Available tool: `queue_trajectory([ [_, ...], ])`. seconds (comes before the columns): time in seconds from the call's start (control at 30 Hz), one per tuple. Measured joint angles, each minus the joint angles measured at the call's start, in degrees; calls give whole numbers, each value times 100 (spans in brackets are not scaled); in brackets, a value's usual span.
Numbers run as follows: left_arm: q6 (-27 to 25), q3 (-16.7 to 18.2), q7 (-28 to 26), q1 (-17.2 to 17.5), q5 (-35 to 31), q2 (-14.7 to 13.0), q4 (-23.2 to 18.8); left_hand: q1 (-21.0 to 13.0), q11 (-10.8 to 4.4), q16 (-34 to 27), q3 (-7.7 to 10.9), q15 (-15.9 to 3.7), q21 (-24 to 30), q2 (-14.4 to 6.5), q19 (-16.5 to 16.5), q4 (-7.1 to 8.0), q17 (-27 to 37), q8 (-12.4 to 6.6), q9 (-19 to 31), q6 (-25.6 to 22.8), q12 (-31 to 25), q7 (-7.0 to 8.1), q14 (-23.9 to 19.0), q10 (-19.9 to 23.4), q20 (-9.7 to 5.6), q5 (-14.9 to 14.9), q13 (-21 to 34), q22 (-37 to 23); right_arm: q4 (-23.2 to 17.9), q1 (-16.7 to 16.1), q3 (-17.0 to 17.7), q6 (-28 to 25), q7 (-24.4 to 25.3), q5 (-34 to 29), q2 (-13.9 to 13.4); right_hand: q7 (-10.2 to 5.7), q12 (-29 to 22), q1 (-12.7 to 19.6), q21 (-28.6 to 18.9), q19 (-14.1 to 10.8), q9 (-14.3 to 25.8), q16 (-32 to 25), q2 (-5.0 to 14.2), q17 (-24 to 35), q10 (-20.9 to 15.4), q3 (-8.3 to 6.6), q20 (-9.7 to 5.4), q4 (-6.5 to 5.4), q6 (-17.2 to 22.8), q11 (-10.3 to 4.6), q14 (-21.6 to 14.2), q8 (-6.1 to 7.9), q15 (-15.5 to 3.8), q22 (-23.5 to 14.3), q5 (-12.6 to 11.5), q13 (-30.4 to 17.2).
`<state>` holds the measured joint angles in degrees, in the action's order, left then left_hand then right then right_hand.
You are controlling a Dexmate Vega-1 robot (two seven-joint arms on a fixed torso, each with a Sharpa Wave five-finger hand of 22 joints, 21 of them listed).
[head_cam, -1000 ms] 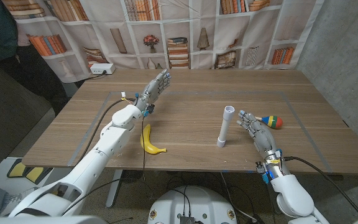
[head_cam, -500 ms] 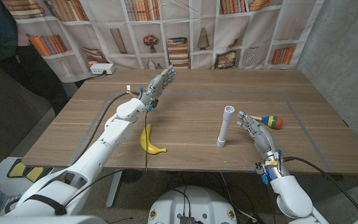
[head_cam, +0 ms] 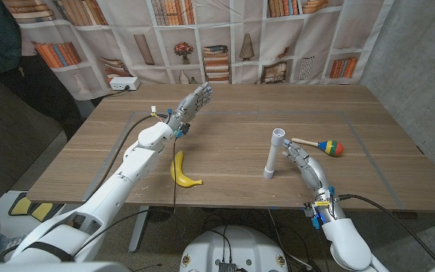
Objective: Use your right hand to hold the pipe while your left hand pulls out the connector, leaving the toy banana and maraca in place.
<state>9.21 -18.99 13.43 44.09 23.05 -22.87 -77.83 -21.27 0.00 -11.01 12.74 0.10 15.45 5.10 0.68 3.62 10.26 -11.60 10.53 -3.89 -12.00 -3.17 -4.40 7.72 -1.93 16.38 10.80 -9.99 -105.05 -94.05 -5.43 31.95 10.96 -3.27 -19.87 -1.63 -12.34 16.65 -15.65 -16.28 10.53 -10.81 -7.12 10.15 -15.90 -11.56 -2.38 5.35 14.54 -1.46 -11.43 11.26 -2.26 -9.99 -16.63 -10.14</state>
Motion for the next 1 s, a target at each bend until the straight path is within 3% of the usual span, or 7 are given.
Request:
queue_trajectory([
  [0.37,-24,20,87,34,84,-35,-46,-54,-24,0,-15,0,-22,-54,0,-15,0,0,0,-21,0,21,0,24,0,0,0,0,107,-18,20,-30,542,-609,126,-62,0,301,88,-64,0,0,-75,0,-61,-21,-2,195,62,-60,-27,40,10,0,-149,-15],
  [0.73,-66,24,103,39,46,-108,-86,-120,-57,23,-40,0,-84,-30,0,-40,0,0,0,0,0,41,0,-10,0,0,-1,0,108,-20,-66,-100,921,-1087,176,-105,0,1224,192,-187,-1,0,-56,0,-114,-239,0,473,105,-114,-97,61,21,14,-429,-15],
  [1.0,-64,19,150,27,28,-147,-94,-197,-55,23,-16,0,-106,-46,1,-63,0,0,0,0,0,41,0,-10,0,0,-1,0,62,-11,-186,-204,1131,-1367,177,-144,0,1795,256,-243,-1,0,-29,0,-121,-309,-18,540,144,-164,-122,61,-4,-3,-544,-15],
])
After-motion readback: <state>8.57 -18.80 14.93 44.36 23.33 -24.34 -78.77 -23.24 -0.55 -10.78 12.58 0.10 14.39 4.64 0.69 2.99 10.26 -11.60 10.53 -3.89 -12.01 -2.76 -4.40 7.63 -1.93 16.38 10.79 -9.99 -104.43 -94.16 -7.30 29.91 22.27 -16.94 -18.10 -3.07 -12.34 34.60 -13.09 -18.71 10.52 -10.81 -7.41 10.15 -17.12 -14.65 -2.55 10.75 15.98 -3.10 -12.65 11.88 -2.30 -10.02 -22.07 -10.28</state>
